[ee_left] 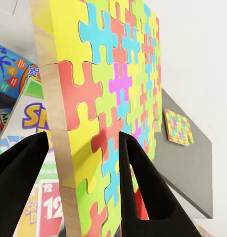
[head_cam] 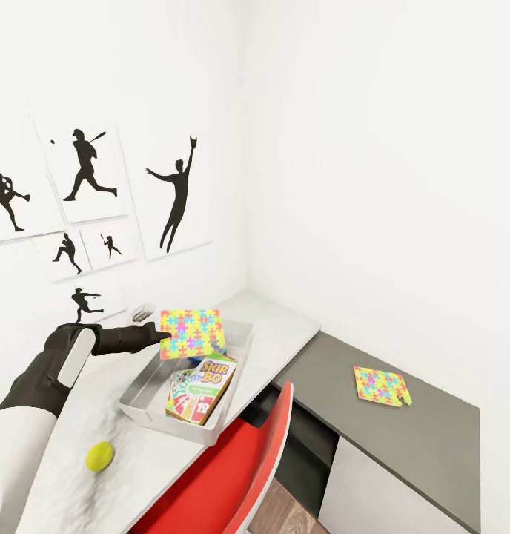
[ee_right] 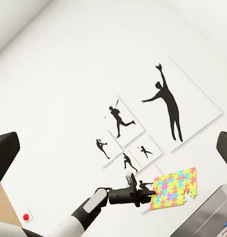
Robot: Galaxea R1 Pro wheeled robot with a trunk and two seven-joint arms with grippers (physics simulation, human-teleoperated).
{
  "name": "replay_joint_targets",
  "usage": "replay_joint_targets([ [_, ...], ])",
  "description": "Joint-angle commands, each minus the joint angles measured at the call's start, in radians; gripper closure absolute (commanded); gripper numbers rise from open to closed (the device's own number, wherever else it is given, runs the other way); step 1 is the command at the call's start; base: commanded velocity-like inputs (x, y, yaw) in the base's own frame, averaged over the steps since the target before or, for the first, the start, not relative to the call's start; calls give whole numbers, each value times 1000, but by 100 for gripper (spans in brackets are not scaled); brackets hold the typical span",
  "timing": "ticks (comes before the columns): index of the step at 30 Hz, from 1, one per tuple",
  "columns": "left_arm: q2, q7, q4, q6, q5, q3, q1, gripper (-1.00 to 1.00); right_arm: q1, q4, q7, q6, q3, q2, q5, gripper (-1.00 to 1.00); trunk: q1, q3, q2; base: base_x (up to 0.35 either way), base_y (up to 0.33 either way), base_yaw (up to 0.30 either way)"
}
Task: Put all the toys in the child's room - the three board games (two on the bed and one on the table), the two jigsaw puzzles on the table, and the tennis ball on the table - inside the toy box on the table in the child's room.
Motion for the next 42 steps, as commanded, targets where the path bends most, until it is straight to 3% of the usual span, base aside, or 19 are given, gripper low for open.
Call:
replay_joint_targets([
  [1, 0, -7, 0, 4, -5, 1, -1, 100, 0, 0, 1, 11, 0, 0, 2, -100, 1, -2, -2, 2, 0, 3],
  [10, 0, 26, 62, 3, -8, -3, -1, 100, 0, 0, 1, 12, 0, -1, 16, -100, 1, -2, -2, 0, 0, 0],
  [18, -4, 125, 105, -2, -10, -8, -1, 100, 0, 0, 1, 13, 0, 0, 16, -100, 1, -2, -2, 0, 0, 0],
  [28, -44, 147, 144, -13, -12, -10, -1, 100, 0, 0, 1, 13, 0, 0, 16, -100, 1, -2, -2, 0, 0, 0],
  [37, -78, 166, 208, -70, -27, -11, -2, 100, 0, 0, 1, 13, 0, 0, 16, -100, 1, -2, -2, 0, 0, 0],
  [42, -85, 185, 212, -75, -29, -15, -2, 100, 0, 0, 1, 13, 0, 0, 16, -100, 1, -2, -2, 0, 0, 0],
])
